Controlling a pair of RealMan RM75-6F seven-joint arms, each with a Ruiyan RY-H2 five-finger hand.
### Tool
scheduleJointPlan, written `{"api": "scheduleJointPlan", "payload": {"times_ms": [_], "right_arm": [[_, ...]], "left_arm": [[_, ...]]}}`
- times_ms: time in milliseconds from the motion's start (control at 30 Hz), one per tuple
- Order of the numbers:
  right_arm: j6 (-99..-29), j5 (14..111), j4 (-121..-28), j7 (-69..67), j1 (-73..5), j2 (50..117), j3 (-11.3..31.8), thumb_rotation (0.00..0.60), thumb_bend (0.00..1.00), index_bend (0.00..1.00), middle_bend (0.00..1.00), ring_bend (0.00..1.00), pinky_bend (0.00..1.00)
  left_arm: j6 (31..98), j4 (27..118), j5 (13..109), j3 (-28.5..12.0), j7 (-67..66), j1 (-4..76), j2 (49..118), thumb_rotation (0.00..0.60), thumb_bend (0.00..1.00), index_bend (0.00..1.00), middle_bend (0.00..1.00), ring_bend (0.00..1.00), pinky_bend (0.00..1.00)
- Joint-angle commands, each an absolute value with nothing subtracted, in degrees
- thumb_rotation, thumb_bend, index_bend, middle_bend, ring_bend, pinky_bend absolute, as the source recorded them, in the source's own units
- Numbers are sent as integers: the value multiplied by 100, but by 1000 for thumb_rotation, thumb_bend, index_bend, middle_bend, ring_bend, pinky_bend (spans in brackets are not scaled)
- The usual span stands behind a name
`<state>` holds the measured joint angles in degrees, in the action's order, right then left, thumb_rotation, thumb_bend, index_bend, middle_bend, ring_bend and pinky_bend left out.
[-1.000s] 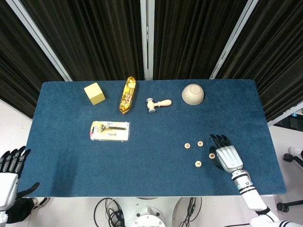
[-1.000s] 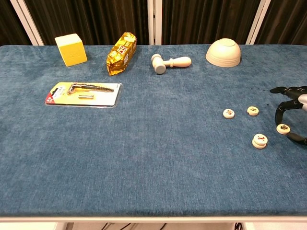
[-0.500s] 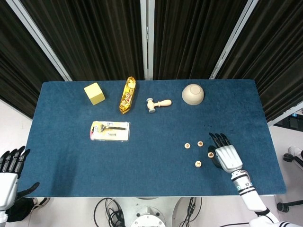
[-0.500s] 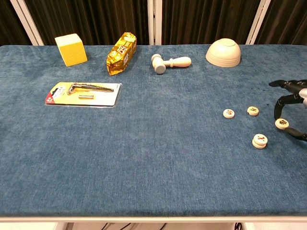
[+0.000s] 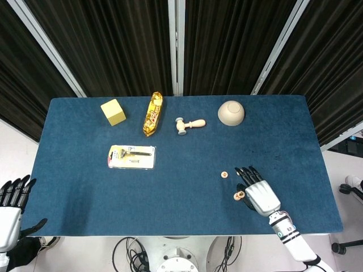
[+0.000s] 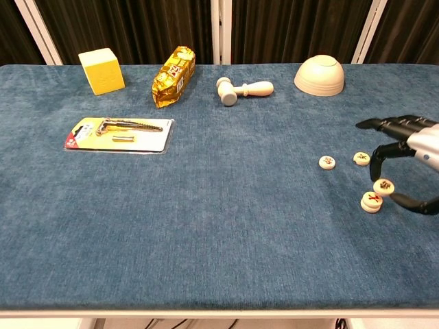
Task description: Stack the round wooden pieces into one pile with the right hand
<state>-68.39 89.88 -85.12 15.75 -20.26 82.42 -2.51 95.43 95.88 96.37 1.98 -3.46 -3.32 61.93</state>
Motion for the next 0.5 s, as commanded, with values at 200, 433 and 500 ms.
{"api": "scheduleJointPlan", "payload": {"times_ms": [200, 433, 500], "right_arm": [[-6737, 8915, -8472, 1675, -2048, 8361, -240, 600, 346, 525, 26, 0, 0], [-6733, 8912, -8459, 1696, -2050, 8376, -229, 600, 346, 506, 27, 0, 0], [-6732, 8926, -8460, 1688, -2056, 8369, -230, 600, 339, 493, 25, 0, 0]], "left_arm": [[9562, 9583, 9633, 191, -326, -338, 6190, 600, 95, 25, 0, 0, 0], [9582, 9582, 9630, 184, -323, -346, 6187, 600, 94, 25, 0, 0, 0], [9592, 9583, 9647, 189, -329, -349, 6188, 600, 94, 25, 0, 0, 0]]}}
